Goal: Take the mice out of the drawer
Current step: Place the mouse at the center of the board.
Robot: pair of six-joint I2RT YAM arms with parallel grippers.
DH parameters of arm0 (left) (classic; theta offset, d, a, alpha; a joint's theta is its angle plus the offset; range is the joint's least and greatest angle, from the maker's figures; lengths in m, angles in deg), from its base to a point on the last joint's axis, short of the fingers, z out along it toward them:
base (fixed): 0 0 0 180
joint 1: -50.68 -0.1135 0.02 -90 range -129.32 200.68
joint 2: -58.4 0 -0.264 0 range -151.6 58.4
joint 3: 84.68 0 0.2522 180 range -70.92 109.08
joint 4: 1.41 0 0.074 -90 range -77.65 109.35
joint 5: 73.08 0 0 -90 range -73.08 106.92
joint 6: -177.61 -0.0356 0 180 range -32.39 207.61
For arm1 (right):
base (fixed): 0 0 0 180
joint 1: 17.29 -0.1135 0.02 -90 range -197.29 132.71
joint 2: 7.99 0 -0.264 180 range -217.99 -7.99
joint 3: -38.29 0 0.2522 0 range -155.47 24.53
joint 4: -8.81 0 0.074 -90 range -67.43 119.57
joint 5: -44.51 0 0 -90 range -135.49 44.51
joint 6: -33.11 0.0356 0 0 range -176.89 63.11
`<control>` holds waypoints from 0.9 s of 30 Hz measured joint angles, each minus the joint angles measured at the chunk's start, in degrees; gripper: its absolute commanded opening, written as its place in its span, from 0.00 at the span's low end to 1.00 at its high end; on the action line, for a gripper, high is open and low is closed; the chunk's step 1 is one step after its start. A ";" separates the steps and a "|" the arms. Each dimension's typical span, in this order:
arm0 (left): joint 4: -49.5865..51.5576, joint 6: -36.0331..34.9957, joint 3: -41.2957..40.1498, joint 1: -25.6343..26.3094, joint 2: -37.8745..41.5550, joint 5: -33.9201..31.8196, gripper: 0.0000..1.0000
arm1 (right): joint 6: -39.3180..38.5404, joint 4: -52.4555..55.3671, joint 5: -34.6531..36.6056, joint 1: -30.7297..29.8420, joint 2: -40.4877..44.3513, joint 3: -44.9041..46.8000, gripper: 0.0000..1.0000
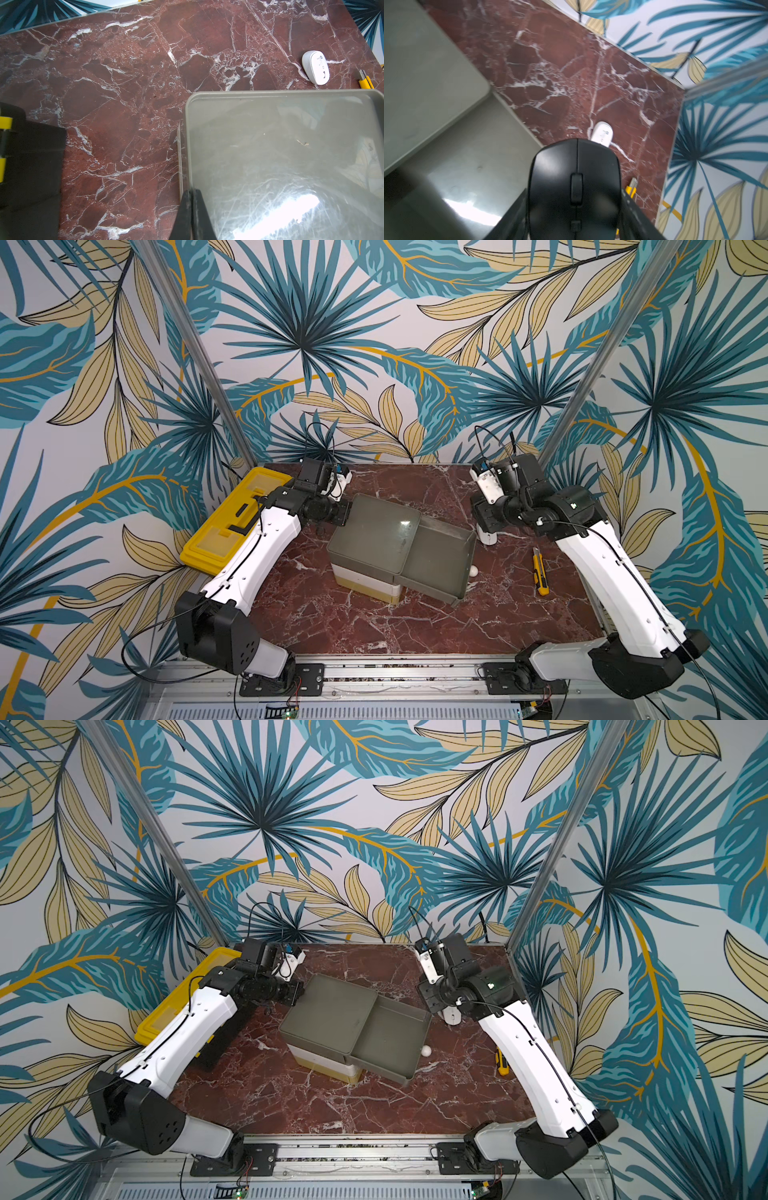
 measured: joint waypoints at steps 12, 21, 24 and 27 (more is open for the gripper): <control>-1.42 0.02 -1.27 -0.28 0.76 0.83 0.00 | 2.89 -6.69 -1.31 15.52 -3.98 12.33 0.51; -1.77 0.02 -1.60 -0.28 0.90 0.87 0.00 | 4.13 -14.14 -3.78 24.37 -14.56 18.40 0.51; -1.79 0.00 -1.60 -0.28 0.92 0.92 0.00 | 4.15 -15.69 -3.08 25.05 -19.67 16.98 0.50; -1.79 0.02 -1.60 -0.28 1.01 0.98 0.00 | 4.33 -17.27 -2.40 26.03 -25.88 14.75 0.50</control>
